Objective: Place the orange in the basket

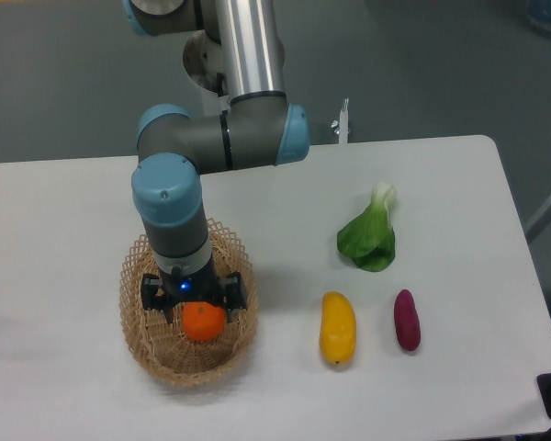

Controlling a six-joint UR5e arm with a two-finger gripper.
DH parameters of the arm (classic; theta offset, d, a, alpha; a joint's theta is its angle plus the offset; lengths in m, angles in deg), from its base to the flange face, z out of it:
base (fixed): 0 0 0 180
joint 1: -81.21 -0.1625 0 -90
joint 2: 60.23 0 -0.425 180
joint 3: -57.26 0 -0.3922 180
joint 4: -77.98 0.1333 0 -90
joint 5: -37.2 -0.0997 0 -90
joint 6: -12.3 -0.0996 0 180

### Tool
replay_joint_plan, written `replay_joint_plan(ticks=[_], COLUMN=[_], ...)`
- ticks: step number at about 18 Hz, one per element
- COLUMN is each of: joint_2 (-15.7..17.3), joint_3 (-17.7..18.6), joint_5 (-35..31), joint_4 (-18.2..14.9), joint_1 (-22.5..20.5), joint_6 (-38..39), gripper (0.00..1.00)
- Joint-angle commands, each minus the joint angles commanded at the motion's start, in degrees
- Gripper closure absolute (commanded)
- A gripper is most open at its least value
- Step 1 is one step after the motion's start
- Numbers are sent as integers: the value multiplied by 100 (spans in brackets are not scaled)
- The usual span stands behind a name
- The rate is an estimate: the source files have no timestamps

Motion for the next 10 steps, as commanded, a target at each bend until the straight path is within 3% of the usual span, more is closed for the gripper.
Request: replay_joint_plan(ticks=[10], joint_2=[149], joint_3=[88], joint_5=[9], joint_4=[-9], joint_1=[-123], joint_6=[-88], gripper=[0])
